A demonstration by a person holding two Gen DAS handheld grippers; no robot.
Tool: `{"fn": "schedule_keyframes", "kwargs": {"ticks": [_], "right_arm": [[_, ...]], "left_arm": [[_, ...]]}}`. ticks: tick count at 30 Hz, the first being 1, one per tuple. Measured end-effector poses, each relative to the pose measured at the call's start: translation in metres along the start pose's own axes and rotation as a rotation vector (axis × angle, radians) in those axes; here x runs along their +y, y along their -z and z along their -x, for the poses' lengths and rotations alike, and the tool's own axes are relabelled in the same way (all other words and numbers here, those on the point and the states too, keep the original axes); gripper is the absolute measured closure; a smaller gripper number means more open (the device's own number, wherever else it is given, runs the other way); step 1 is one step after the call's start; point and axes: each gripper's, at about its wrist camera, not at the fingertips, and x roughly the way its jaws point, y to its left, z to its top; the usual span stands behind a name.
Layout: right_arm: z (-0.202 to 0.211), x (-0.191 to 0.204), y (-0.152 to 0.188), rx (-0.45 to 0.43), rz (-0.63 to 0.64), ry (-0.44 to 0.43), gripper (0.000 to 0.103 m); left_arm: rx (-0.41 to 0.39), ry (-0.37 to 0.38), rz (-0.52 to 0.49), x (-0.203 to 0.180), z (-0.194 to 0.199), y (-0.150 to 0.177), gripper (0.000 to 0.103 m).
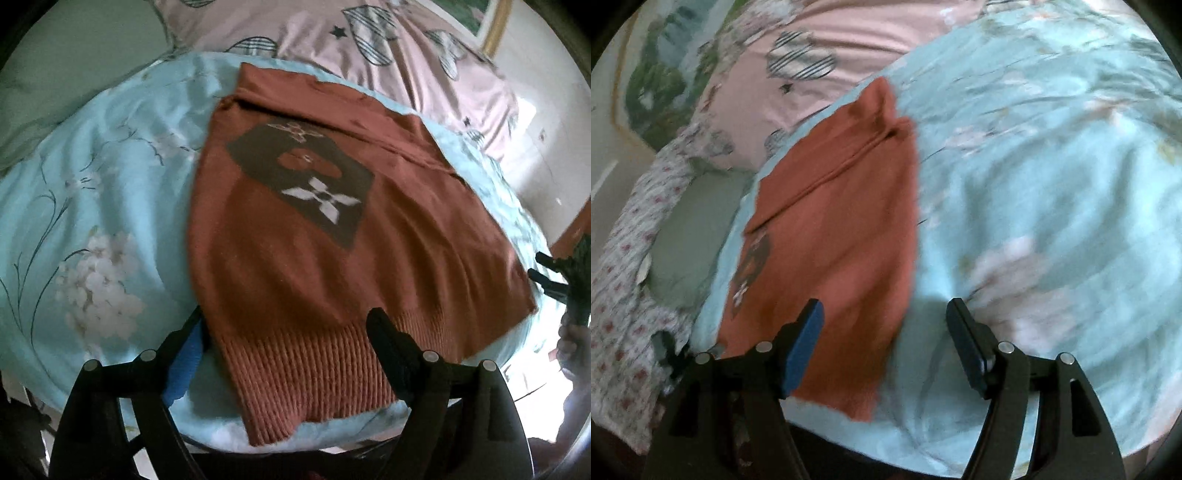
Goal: Fold small clothes
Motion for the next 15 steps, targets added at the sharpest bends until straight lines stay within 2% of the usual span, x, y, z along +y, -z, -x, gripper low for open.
{"fn": "schedule_keyframes", "kwargs": {"ticks": [5, 9, 14, 15], "right_arm": [[-0.019, 0.010, 0.002, 0.058, 0.022, -0.107, 0.033], [-0.019, 0.012, 0.004, 0.061, 0.029, -0.114, 0.034], [-0.019, 0.004, 0.001, 0.081, 0.008, -0.127, 0.038], [-0.021, 0.007, 0.002, 0.091, 0.025, -0.118, 0.044]], "left_arm": [[-0.002, 0.091, 0.041, 0.006, 0.006, 0.002, 0.020], [-0.009, 0.157, 0.097, 0.016, 0.005, -0.002, 0.028], [-0.004, 0.165, 0.086, 0.018, 0.004, -0.005, 0.037], [-0.004, 0.163, 0.081, 0.017, 0.003, -0.004, 0.038]]}}
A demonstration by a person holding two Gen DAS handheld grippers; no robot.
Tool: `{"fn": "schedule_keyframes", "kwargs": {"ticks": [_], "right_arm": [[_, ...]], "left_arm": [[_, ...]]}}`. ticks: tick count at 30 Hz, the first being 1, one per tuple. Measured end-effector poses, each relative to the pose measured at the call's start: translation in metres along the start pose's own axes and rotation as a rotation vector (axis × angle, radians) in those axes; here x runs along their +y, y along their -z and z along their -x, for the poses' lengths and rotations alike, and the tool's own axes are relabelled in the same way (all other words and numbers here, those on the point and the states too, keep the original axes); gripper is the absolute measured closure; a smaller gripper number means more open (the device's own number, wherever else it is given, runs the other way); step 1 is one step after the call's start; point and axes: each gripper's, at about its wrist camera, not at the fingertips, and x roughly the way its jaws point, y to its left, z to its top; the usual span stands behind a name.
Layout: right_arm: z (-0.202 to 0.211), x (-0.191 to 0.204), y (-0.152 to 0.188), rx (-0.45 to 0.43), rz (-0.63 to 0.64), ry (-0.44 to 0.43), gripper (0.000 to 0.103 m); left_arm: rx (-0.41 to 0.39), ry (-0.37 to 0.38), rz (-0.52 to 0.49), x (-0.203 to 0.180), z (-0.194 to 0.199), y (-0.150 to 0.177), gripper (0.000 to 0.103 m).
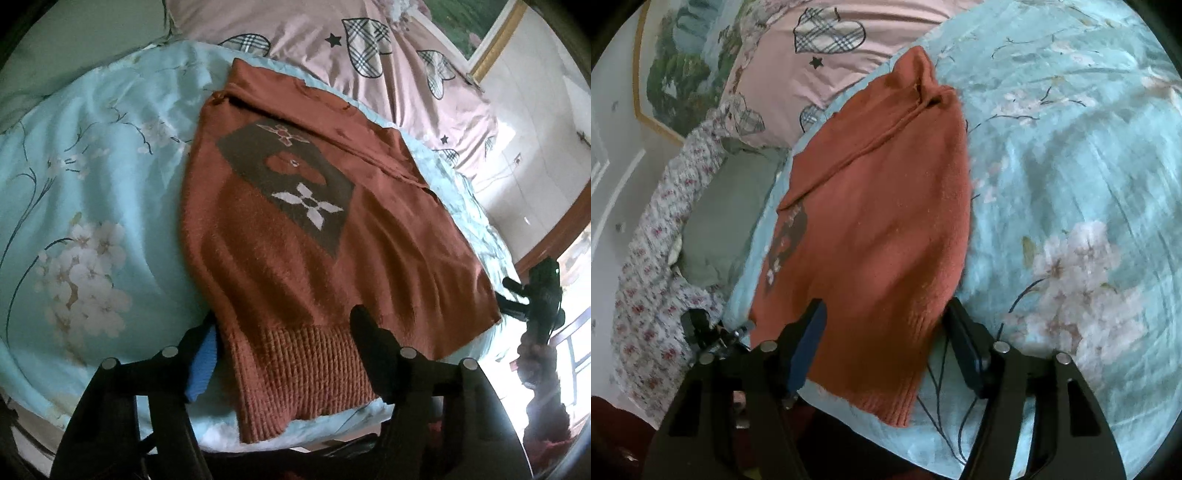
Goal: Fold small clothes
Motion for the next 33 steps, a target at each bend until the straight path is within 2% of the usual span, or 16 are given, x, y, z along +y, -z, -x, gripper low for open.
{"fn": "schedule_keyframes", "kwargs": {"ticks": [2, 3, 5, 7, 8, 10, 12, 18, 22, 25, 28, 33], "right_arm": [[-0.005, 0.004, 0.006, 0.035, 0.027, -0.009, 0.068], [-0.008, 0.005, 0.009, 0.054, 0.029, -0.019, 0.095], [-0.014, 0.005, 0.019, 0.076, 0.031, -0.015, 0.095], [-0.009, 0.005, 0.021, 0.051, 0.033, -0.025, 0.095], [-0.005, 0.004, 0.022, 0.035, 0.024, -0.032, 0.095], [0.000, 0.000, 0.023, 0.013, 0.008, -0.049, 0.095], [0.000, -0.005, 0.026, 0.010, -0.010, -0.058, 0.095], [0.009, 0.001, 0.020, -0.032, -0.009, -0.121, 0.095], [0.018, 0.010, 0.006, -0.089, -0.014, -0.173, 0.095], [0.030, 0.024, -0.013, -0.150, 0.013, -0.202, 0.095], [0.038, 0.036, -0.039, -0.212, 0.033, -0.221, 0.095], [0.031, 0.043, -0.095, -0.275, 0.054, -0.192, 0.095]], "left_arm": [[0.003, -0.005, -0.020, 0.000, -0.002, 0.000, 0.041], [0.003, -0.007, -0.025, -0.001, -0.002, 0.000, 0.045], [0.006, -0.005, -0.037, 0.000, -0.001, 0.001, 0.053], [0.002, -0.003, -0.042, 0.003, 0.000, 0.003, 0.067], [-0.001, -0.003, -0.043, 0.005, 0.001, 0.005, 0.070], [0.001, 0.013, -0.039, 0.009, 0.003, 0.006, 0.087], [0.002, 0.027, -0.041, 0.010, 0.006, 0.008, 0.091], [-0.014, 0.033, -0.040, 0.013, 0.010, 0.011, 0.098], [-0.066, 0.033, -0.047, 0.008, 0.024, 0.006, 0.098], [-0.118, 0.056, -0.020, 0.004, 0.037, -0.008, 0.098], [-0.180, 0.052, -0.040, -0.008, 0.052, -0.026, 0.098], [-0.286, 0.025, -0.077, -0.027, 0.064, -0.071, 0.098]]}}
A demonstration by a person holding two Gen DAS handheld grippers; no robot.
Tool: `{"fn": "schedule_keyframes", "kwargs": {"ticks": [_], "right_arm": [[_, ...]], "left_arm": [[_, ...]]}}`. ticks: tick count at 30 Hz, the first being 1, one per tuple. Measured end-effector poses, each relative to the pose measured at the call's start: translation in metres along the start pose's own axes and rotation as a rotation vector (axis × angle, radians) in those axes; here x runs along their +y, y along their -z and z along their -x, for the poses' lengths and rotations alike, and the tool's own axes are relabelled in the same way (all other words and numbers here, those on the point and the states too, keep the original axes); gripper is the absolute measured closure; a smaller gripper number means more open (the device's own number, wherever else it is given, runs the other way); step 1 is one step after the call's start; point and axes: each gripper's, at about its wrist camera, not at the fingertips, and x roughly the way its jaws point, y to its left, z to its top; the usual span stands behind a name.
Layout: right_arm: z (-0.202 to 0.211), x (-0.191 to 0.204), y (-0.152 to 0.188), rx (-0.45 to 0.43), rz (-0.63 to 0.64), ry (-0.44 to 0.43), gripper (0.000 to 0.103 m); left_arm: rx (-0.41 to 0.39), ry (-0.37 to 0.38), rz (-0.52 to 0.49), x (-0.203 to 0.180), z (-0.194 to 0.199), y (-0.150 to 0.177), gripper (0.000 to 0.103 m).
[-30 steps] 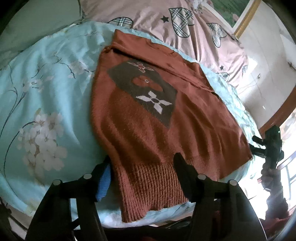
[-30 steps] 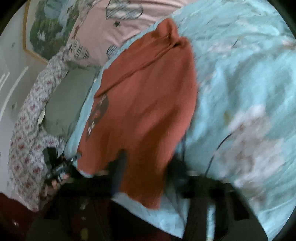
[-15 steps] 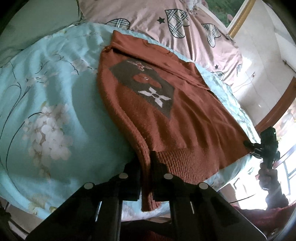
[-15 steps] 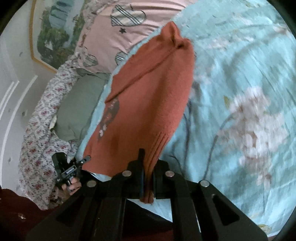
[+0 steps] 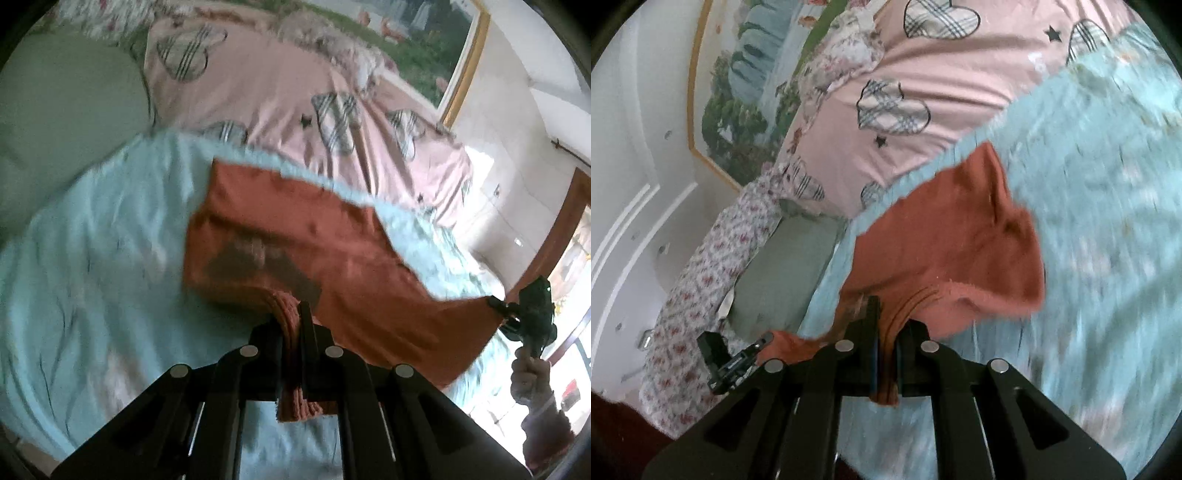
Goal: Fold small clothes
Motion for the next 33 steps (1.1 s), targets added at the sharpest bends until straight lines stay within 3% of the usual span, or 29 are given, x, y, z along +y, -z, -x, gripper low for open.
{"fn": "schedule_keyframes", "kwargs": {"ticks": [5, 13, 19, 25, 29, 31, 33], "right_arm": [[-0.044, -0.012, -0.060, -0.031, 0.019, 0.056, 0.095], [-0.137, -0.039, -0.146, -0.015, 0.045, 0.162, 0.095], [-0.193, -0.079, -0.172, 0.043, 0.005, 0.236, 0.095], [-0.243, -0.119, -0.172, 0.123, -0.039, 0.311, 0.092], [-0.238, -0.128, -0.167, 0.119, -0.077, 0.289, 0.079], [-0.216, -0.118, -0.161, 0.067, -0.064, 0.306, 0.053], [-0.194, -0.104, -0.152, 0.008, -0.012, 0.320, 0.045]], "left_arm": [[-0.068, -0.071, -0.031, -0.001, -0.032, -0.062, 0.098], [-0.105, -0.178, 0.009, 0.008, -0.115, -0.153, 0.098], [-0.059, -0.249, 0.058, 0.036, -0.198, -0.192, 0.098], [0.009, -0.278, 0.074, 0.070, -0.260, -0.198, 0.098], [0.087, -0.310, 0.104, 0.094, -0.309, -0.194, 0.097], [0.119, -0.316, 0.124, 0.104, -0.320, -0.187, 0.094], [0.138, -0.301, 0.158, 0.113, -0.320, -0.179, 0.093]]}}
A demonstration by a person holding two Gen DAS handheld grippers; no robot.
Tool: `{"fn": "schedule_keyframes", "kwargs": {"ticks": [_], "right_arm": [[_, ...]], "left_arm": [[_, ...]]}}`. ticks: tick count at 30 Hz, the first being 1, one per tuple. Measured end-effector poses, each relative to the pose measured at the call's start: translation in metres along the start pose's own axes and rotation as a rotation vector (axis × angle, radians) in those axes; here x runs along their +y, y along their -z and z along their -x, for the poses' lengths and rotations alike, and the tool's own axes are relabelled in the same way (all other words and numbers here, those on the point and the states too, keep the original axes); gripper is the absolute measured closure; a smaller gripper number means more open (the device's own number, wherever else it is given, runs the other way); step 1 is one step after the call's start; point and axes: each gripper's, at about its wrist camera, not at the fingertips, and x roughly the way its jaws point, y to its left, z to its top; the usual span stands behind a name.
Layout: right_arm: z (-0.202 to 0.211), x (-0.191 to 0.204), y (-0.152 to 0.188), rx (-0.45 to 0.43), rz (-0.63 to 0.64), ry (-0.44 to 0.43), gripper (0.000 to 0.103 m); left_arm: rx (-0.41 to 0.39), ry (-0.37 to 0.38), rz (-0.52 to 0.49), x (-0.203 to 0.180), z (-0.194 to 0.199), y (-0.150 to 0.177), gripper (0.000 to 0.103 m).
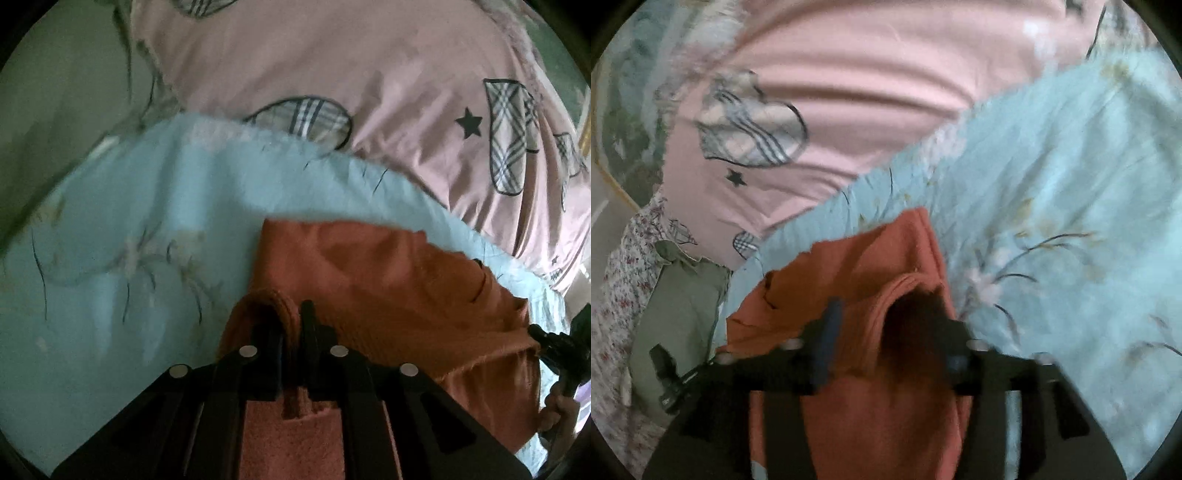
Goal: Fold small clothes
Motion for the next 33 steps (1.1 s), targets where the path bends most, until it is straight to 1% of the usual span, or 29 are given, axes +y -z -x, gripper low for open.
{"fn": "schedule_keyframes", "kwargs": {"ticks": [1, 2, 3, 4, 5, 6, 8, 9, 10, 11, 12, 13, 14, 15, 16, 17, 18, 19, 20, 21, 22, 23, 24, 25, 26, 27, 28, 30, 33], "right_arm": [[0.010, 0.005, 0.007, -0.026, 0.025, 0.000, 0.045], [0.017, 0.012, 0.016, -0.034, 0.054, -0.011, 0.045], [0.019, 0.021, 0.028, -0.013, 0.089, -0.042, 0.045], [0.016, 0.029, 0.036, 0.018, 0.118, -0.068, 0.045], [0.010, 0.040, 0.048, 0.070, 0.164, -0.097, 0.045], [0.002, 0.053, 0.060, 0.128, 0.225, -0.105, 0.045], [-0.017, 0.075, 0.080, 0.216, 0.354, -0.086, 0.045], [-0.026, 0.082, 0.085, 0.255, 0.400, -0.077, 0.045], [-0.033, 0.085, 0.086, 0.276, 0.425, -0.061, 0.045], [-0.043, 0.088, 0.084, 0.303, 0.461, -0.018, 0.045], [-0.052, 0.088, 0.079, 0.310, 0.487, 0.041, 0.046], [-0.059, 0.085, 0.071, 0.298, 0.506, 0.106, 0.047], [-0.066, 0.082, 0.059, 0.279, 0.519, 0.155, 0.048], [-0.072, 0.079, 0.044, 0.246, 0.539, 0.216, 0.049], [-0.074, 0.079, 0.036, 0.216, 0.549, 0.262, 0.049], [-0.074, 0.076, 0.023, 0.163, 0.548, 0.328, 0.049], [-0.070, 0.072, 0.007, 0.102, 0.515, 0.360, 0.048], [-0.065, 0.067, -0.004, 0.064, 0.469, 0.354, 0.047], [-0.055, 0.058, -0.018, 0.012, 0.393, 0.352, 0.047], [-0.048, 0.054, -0.025, -0.020, 0.350, 0.368, 0.047], [-0.040, 0.048, -0.028, -0.046, 0.311, 0.379, 0.047], [-0.032, 0.042, -0.028, -0.062, 0.271, 0.367, 0.047], [-0.027, 0.038, -0.025, -0.060, 0.249, 0.351, 0.047], [-0.021, 0.035, -0.017, -0.047, 0.231, 0.329, 0.047], [-0.014, 0.033, -0.007, -0.035, 0.220, 0.307, 0.047], [-0.007, 0.033, 0.005, -0.023, 0.213, 0.279, 0.047], [-0.001, 0.035, 0.016, -0.014, 0.212, 0.257, 0.047], [0.009, 0.042, 0.044, 0.010, 0.211, 0.202, 0.047], [0.030, 0.051, 0.090, 0.041, 0.199, 0.120, 0.045]], "left_arm": [[-0.002, 0.015, 0.014, 0.004, 0.006, 0.007, 0.089], [-0.006, 0.025, 0.018, 0.004, 0.013, 0.013, 0.086], [-0.008, 0.046, 0.022, 0.003, 0.023, 0.021, 0.082], [-0.011, 0.091, 0.017, -0.002, 0.035, 0.036, 0.080], [-0.010, 0.122, -0.002, -0.009, 0.043, 0.047, 0.079], [-0.003, 0.159, -0.038, -0.021, 0.052, 0.063, 0.077], [0.014, 0.200, -0.085, -0.042, 0.059, 0.085, 0.076], [0.036, 0.225, -0.113, -0.053, 0.059, 0.095, 0.075], [0.068, 0.245, -0.149, -0.066, 0.055, 0.104, 0.074], [0.102, 0.241, -0.198, -0.081, 0.048, 0.111, 0.074], [0.121, 0.216, -0.243, -0.092, 0.041, 0.115, 0.074], [0.138, 0.165, -0.314, -0.104, 0.031, 0.115, 0.074], [0.141, 0.141, -0.346, -0.110, 0.025, 0.111, 0.073], [0.144, 0.134, -0.361, -0.113, 0.018, 0.105, 0.073], [0.153, 0.121, -0.362, -0.113, 0.006, 0.090, 0.071], [0.157, 0.087, -0.357, -0.110, -0.004, 0.077, 0.071], [0.156, 0.063, -0.353, -0.106, -0.012, 0.067, 0.071], [0.152, 0.038, -0.346, -0.102, -0.021, 0.053, 0.072], [0.152, 0.022, -0.325, -0.095, -0.029, 0.035, 0.073], [0.154, 0.012, -0.296, -0.088, -0.034, 0.021, 0.076], [0.132, -0.018, -0.247, -0.079, -0.035, 0.000, 0.075], [0.102, -0.048, -0.215, -0.072, -0.033, -0.012, 0.075], [0.069, -0.077, -0.176, -0.063, -0.029, -0.025, 0.068], [0.024, -0.107, -0.118, -0.049, -0.020, -0.037, 0.054], [-0.001, -0.120, -0.080, -0.040, -0.013, -0.041, 0.048], [-0.028, -0.129, -0.033, -0.028, -0.003, -0.041, 0.044], [-0.035, -0.118, -0.010, -0.020, 0.005, -0.037, 0.044], [-0.026, -0.096, 0.001, -0.013, 0.017, -0.025, 0.044], [-0.029, -0.062, -0.010, -0.012, 0.047, 0.018, 0.044]]}}
